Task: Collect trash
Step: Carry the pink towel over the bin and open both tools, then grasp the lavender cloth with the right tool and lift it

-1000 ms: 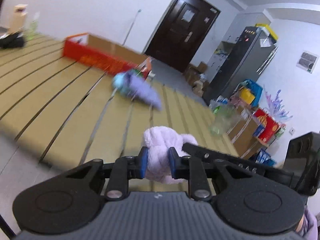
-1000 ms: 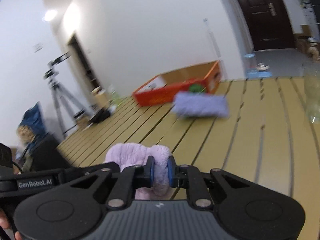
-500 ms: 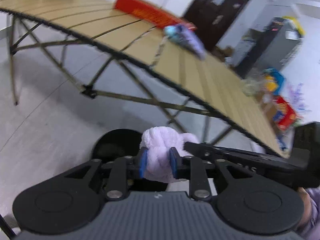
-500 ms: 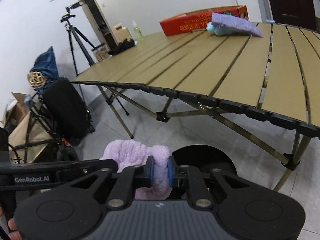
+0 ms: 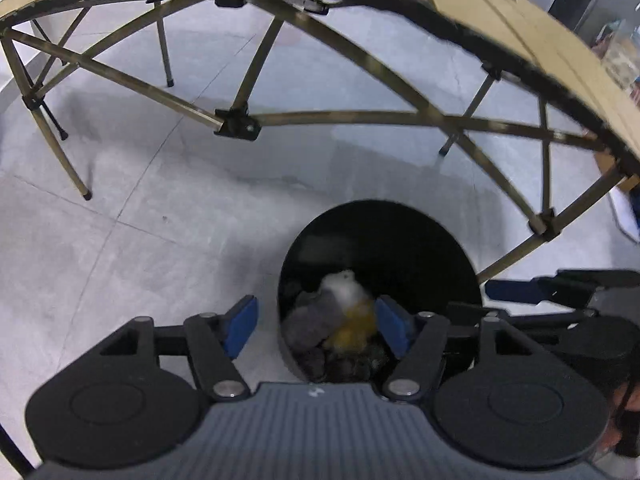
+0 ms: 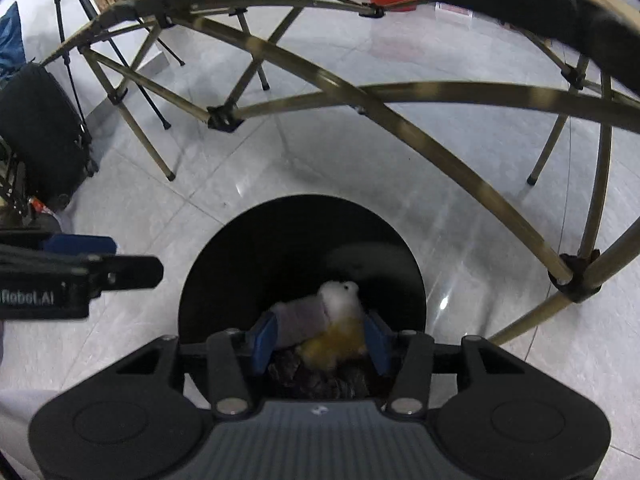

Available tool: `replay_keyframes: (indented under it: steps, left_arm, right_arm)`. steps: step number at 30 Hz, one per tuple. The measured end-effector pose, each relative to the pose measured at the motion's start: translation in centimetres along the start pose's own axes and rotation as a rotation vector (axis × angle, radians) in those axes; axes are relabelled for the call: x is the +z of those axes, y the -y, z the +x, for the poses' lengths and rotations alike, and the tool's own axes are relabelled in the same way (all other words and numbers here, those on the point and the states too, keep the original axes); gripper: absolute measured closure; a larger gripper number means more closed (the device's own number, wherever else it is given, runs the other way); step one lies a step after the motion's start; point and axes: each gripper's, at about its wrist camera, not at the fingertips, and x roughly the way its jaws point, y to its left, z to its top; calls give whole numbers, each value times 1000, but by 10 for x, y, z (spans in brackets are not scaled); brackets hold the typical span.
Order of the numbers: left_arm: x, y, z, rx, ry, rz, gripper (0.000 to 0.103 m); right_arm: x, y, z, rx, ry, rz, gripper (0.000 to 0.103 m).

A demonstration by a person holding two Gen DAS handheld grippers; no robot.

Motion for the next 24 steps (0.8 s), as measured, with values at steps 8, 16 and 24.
replay_keyframes:
  steps: [8,16,24]
  left_arm:
    - [1,7,-7,-2,10,10,32]
    - [-5,26,-73,-68,224,178,22]
    - [71,38,-155,-173,597,188,10]
  right_arm:
    - [6,-6,-11,-12,55,-33,45]
    - [0,-8,-90,144,213,-44,48]
    - [66,64,-202,258,589,73,47]
